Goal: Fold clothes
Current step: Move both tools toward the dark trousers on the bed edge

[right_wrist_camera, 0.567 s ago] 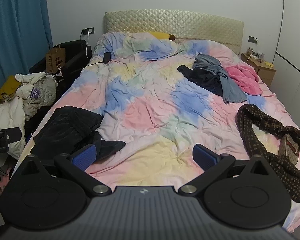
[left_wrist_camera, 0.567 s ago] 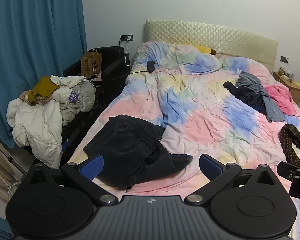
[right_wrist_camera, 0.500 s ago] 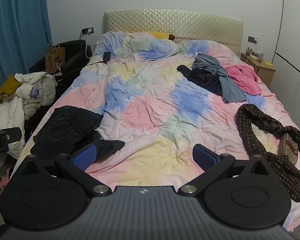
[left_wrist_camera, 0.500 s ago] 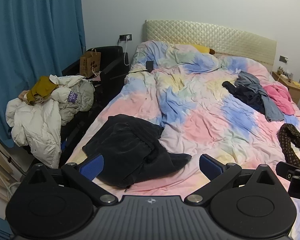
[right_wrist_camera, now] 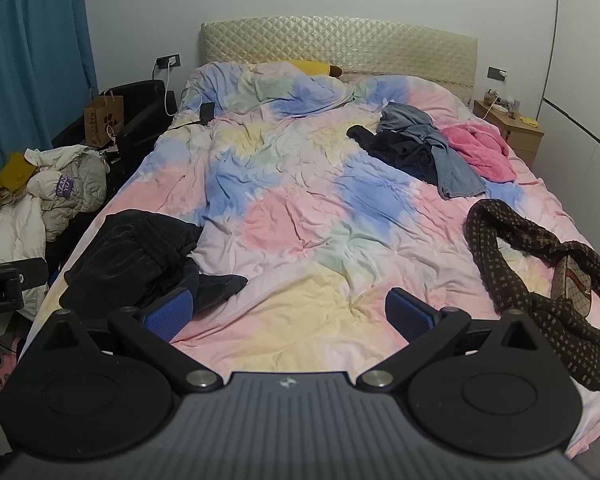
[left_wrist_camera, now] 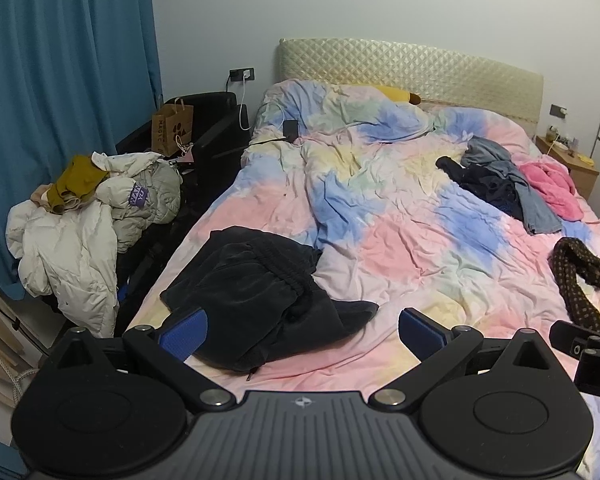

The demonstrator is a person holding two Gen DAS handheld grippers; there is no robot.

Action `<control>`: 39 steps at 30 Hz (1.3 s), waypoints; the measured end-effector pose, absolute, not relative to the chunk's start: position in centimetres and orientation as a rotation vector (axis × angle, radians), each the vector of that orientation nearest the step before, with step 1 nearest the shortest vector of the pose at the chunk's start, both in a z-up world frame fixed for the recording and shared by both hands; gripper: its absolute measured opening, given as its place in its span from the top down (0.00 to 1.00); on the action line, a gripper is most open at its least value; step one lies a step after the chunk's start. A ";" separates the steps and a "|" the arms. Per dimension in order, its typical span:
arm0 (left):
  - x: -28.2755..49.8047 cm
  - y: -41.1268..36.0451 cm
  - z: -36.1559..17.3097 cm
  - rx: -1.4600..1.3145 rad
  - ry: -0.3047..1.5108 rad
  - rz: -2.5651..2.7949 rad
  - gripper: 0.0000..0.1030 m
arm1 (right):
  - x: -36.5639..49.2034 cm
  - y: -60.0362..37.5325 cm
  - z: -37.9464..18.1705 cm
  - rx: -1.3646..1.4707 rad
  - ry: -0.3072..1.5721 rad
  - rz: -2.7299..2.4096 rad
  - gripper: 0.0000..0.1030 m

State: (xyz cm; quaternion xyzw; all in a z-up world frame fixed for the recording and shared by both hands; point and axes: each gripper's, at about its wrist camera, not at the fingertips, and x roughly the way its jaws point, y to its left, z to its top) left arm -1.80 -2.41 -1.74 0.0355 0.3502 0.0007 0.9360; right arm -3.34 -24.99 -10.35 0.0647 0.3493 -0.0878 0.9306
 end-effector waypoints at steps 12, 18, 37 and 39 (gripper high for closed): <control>-2.1 -1.5 -0.9 0.060 0.734 0.014 0.00 | -3.0 -25.0 -9.6 0.149 0.718 -0.177 0.00; -2.4 -1.2 -0.4 0.042 0.734 0.010 0.03 | -3.2 -25.1 -9.6 0.152 0.719 -0.166 0.00; -3.7 0.6 -0.3 -0.063 0.763 0.091 0.06 | -3.5 -25.9 -9.7 0.177 0.704 0.005 0.00; -4.0 0.7 -0.3 -0.078 0.767 0.118 0.06 | -3.5 -26.0 -9.7 0.174 0.691 0.058 0.00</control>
